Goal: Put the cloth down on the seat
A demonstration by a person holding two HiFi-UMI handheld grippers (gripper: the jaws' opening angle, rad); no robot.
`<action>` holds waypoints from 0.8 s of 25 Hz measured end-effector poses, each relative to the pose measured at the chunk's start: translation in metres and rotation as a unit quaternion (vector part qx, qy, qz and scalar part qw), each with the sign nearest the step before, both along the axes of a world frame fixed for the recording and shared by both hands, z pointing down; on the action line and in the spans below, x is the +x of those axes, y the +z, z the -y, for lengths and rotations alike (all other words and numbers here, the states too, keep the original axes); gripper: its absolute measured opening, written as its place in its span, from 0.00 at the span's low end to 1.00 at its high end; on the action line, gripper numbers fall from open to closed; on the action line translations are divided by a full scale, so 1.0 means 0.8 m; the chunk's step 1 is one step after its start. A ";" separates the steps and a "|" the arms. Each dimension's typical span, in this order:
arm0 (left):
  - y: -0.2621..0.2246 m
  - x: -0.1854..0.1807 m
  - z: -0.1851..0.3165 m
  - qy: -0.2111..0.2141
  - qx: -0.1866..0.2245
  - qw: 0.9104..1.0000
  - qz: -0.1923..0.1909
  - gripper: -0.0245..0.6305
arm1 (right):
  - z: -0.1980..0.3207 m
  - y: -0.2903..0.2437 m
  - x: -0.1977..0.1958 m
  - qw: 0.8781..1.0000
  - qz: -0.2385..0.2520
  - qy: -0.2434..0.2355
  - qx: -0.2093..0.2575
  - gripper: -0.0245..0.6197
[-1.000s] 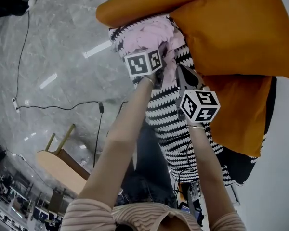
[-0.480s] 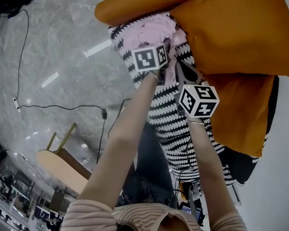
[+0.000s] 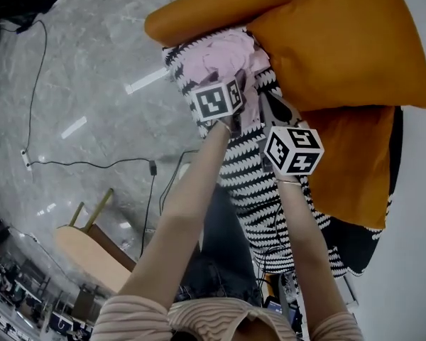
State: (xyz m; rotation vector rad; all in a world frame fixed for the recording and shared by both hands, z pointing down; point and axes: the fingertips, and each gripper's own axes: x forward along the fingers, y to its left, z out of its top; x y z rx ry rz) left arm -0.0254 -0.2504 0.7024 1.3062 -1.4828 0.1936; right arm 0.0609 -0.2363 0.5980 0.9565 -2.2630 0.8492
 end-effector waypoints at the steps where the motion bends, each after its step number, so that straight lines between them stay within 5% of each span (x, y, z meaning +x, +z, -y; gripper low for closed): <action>1: -0.003 -0.004 -0.007 -0.005 0.003 1.000 -0.005 0.49 | -0.003 -0.003 -0.005 1.000 0.001 -0.001 0.003 0.05; 10: -0.064 0.003 -0.048 0.016 0.066 0.997 -0.023 0.47 | -0.023 -0.037 -0.008 0.999 0.022 0.008 0.028 0.05; 20: -0.171 -0.019 -0.078 0.073 0.153 0.985 0.039 0.11 | -0.054 -0.102 -0.016 0.996 0.049 0.029 0.064 0.05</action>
